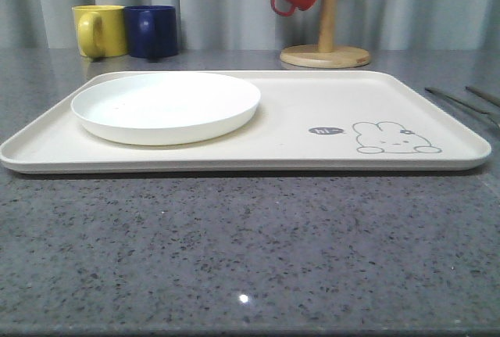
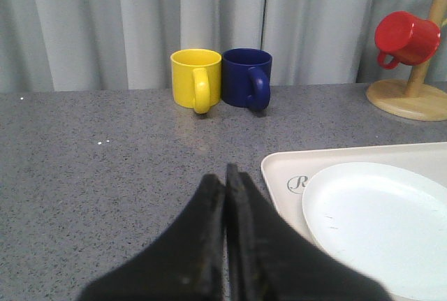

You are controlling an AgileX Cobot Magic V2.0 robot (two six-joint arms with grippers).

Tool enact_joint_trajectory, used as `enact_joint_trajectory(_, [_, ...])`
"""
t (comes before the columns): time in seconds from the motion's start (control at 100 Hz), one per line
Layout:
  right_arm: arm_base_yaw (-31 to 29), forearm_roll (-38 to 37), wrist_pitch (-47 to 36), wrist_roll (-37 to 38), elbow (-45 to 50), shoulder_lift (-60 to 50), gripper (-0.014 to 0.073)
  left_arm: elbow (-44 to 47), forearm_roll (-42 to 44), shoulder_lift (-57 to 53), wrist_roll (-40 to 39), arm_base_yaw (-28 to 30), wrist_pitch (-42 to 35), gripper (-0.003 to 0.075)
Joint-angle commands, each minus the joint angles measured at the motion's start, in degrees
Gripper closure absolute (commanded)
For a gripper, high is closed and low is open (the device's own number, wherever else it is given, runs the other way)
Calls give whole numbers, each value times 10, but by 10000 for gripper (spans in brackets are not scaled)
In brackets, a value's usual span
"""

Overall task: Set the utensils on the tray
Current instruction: 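Lower the right gripper onto the silver fork and grasp it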

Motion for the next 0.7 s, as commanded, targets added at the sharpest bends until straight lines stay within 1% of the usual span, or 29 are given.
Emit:
enact_joint_trajectory(0.0, [-4,1,24,-4,-77,78,662,-15,-5,2,0,2,-42,739])
enact_joint_trajectory(0.16, [-4,15,60,-4,-137,177,662,-15,-5,2,0,2,-42,739])
enact_joint_trajectory(0.3, [-4,15,64,-4,-144,225,658,-15,-5,2,0,2,-42,739])
enact_joint_trajectory(0.35, [-4,15,67,-4,-144,236,643,-15,-5,2,0,2,-42,739])
enact_joint_trajectory(0.44, [-4,15,73,-4,-144,249,553,-15,-5,2,0,2,-42,739])
enact_joint_trajectory(0.49, [-4,15,75,-4,-144,251,476,-15,-5,2,0,2,-42,739])
enact_joint_trajectory(0.54, [-4,15,77,-4,-144,251,375,-15,-5,2,0,2,-42,739])
enact_joint_trajectory(0.61, [-4,15,76,-4,-144,251,260,-15,-5,2,0,2,-42,739])
enact_joint_trajectory(0.69, [-4,21,77,-4,-144,251,188,-15,-5,2,0,2,-42,739])
